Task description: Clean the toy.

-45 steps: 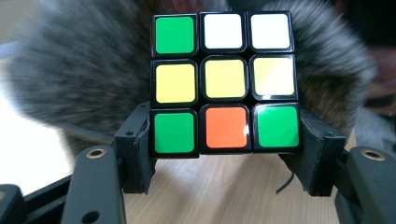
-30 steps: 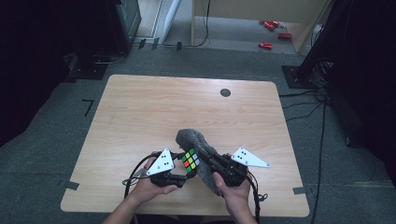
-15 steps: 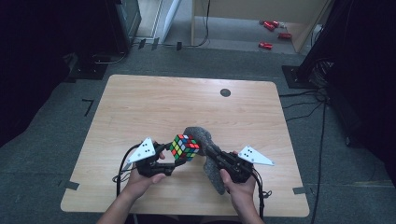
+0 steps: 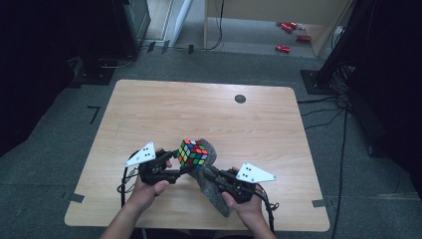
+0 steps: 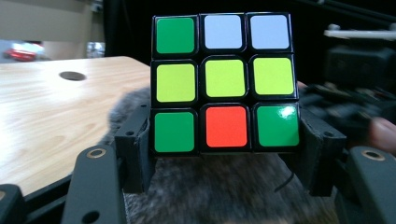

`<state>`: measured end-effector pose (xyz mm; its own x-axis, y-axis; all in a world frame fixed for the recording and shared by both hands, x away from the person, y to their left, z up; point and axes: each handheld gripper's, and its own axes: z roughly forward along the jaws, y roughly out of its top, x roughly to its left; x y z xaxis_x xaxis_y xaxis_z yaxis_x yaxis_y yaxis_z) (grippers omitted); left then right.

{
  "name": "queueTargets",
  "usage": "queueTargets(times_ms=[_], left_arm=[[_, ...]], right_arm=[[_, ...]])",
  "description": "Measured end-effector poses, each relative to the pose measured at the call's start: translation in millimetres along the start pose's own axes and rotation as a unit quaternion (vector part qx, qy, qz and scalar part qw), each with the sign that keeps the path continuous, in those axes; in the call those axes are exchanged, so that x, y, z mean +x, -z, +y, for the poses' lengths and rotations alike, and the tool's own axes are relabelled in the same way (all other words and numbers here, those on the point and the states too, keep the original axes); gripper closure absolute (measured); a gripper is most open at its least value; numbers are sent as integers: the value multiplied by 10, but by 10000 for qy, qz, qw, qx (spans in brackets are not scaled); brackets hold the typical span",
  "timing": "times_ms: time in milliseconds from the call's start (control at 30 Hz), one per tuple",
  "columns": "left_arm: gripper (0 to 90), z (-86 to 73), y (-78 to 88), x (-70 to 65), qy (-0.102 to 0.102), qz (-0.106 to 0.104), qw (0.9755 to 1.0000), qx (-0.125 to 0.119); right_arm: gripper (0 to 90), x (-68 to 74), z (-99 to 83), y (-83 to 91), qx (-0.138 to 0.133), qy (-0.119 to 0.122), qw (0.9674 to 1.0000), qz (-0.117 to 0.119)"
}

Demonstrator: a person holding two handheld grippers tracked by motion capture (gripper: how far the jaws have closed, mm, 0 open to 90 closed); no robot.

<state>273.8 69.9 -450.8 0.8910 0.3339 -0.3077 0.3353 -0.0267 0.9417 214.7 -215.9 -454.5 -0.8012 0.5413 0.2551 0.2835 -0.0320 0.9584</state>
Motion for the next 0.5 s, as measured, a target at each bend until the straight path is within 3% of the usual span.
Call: queueTargets(times_ms=[67, 167, 267, 367, 500], left_arm=[[349, -9, -16, -8, 7, -309, 9995, 33], [349, -12, -44, -29, -25, -418, 9991, 81], [349, -11, -41, -26, 3, -459, 9989, 71], [349, -2, -20, -14, 37, -493, 9988, 23], [348, -3, -5, 3, 53, -557, 9984, 49]], right_arm=[[815, -64, 38, 65, -194, -197, 9996, -6], [816, -125, 100, 152, -426, -331, 9985, 103], [817, -143, 80, 155, -388, -276, 9985, 270], [815, -137, 29, 90, -110, -232, 9984, 505], [815, -84, 23, 46, 42, 1, 9988, 483]])
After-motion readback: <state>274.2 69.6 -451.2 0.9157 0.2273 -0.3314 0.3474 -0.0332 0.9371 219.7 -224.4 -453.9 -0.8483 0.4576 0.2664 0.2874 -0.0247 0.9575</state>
